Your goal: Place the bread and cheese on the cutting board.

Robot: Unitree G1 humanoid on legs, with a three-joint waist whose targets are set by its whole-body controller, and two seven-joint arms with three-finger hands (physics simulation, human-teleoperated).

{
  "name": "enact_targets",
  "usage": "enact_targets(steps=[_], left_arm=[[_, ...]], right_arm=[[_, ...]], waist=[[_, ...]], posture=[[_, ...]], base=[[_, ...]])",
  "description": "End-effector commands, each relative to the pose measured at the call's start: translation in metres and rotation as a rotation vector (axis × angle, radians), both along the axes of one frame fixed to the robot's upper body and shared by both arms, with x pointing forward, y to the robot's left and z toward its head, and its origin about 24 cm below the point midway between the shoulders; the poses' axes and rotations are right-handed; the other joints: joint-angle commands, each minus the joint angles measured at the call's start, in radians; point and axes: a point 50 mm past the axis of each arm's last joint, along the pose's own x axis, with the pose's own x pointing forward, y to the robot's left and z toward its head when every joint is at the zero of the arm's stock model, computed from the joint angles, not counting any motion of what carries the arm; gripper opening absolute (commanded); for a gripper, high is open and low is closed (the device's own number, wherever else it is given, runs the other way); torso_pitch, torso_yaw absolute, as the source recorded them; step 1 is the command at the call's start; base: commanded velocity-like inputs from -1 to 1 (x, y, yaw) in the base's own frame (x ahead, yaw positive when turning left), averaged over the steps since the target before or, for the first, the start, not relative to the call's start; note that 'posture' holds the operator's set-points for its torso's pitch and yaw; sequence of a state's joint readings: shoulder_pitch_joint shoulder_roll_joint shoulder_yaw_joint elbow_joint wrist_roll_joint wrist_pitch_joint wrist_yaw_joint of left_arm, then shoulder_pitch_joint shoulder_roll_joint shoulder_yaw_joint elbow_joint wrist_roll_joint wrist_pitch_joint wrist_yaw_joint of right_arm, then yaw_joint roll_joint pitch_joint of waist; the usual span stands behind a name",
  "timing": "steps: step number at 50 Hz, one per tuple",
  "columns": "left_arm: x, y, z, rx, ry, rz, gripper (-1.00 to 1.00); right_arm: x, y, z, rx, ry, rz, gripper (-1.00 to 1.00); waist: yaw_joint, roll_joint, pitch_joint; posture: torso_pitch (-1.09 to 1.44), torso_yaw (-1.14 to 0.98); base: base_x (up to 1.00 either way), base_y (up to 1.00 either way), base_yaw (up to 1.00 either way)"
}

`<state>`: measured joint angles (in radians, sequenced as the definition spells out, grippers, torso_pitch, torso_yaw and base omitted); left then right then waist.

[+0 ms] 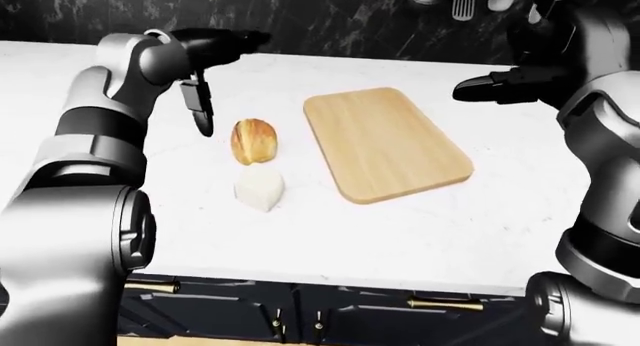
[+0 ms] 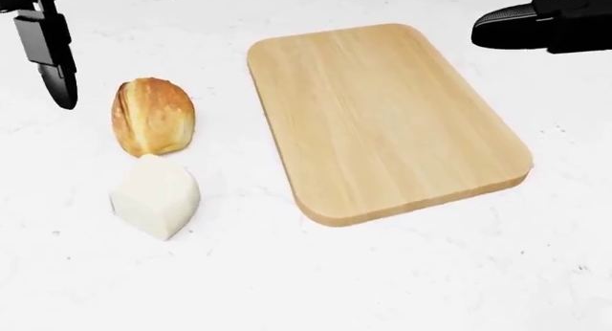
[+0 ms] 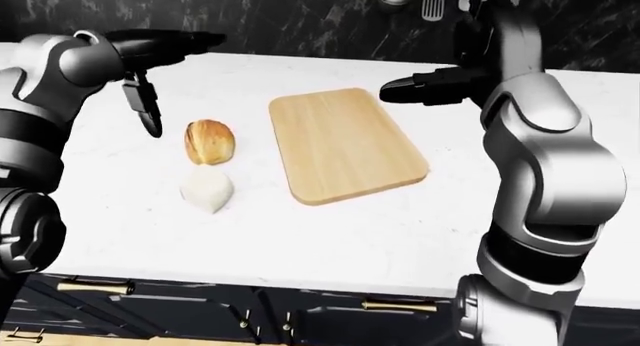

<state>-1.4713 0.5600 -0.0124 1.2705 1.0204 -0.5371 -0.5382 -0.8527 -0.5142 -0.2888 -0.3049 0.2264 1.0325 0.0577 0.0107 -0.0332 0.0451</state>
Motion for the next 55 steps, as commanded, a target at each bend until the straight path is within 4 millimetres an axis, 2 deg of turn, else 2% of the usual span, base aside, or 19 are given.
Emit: enact_targets(steps=[1, 4, 8, 10, 18, 32, 37, 48, 55], left_arm=[[-0.007, -0.009, 0.031, 0.026, -0.123, -0.065, 1.00], [-0.009, -0.011, 0.027, 0.151, -0.139, -0.104, 1.00], [-0.008, -0.012, 0.016, 0.177, -0.105, -0.128, 1.00], [-0.009, -0.015, 0.013, 0.132, -0.042, -0.162, 1.00], [-0.011, -0.021, 0.006, 0.117, -0.031, -0.213, 1.00], [-0.009, -0.018, -0.019, 0.213, -0.013, -0.220, 1.00], [-0.009, -0.019, -0.022, 0.213, -0.008, -0.230, 1.00], [-0.007, -0.031, -0.007, 0.185, -0.088, -0.232, 1.00], [-0.006, -0.032, -0.014, 0.193, -0.080, -0.234, 1.00]], right_arm=[[-0.006, -0.003, 0.017, 0.002, -0.083, -0.009, 1.00], [-0.006, -0.001, 0.015, -0.017, -0.082, -0.010, 1.00], [-0.007, -0.002, 0.016, -0.015, -0.083, -0.010, 1.00], [-0.007, -0.002, 0.015, -0.013, -0.083, -0.009, 1.00], [-0.008, -0.002, 0.015, -0.011, -0.083, -0.009, 1.00], [-0.006, -0.003, 0.012, -0.009, -0.080, -0.008, 1.00], [-0.005, -0.002, 0.011, -0.008, -0.078, -0.005, 1.00], [-0.005, -0.001, 0.011, -0.002, -0.081, 0.003, 1.00], [-0.005, -0.002, 0.011, -0.002, -0.082, 0.000, 1.00]], waist=[[0.000, 0.002, -0.034], [0.001, 0.000, -0.032], [0.001, 0.000, -0.032], [0.002, 0.002, -0.031], [0.002, 0.003, -0.031], [0.001, 0.004, -0.032], [0.001, 0.003, -0.033], [0.002, 0.002, -0.033], [0.001, 0.003, -0.035]], posture=[[0.00, 0.00], [0.00, 0.00], [0.00, 0.00], [0.00, 0.00], [0.00, 0.00], [0.00, 0.00], [0.00, 0.00], [0.00, 0.00], [0.00, 0.00]], base=[[0.00, 0.00, 0.00], [0.00, 0.00, 0.00], [0.00, 0.00, 0.00], [0.00, 0.00, 0.00], [0.00, 0.00, 0.00], [0.00, 0.00, 0.00], [0.00, 0.00, 0.00], [0.00, 0.00, 0.00], [0.00, 0.00, 0.00]])
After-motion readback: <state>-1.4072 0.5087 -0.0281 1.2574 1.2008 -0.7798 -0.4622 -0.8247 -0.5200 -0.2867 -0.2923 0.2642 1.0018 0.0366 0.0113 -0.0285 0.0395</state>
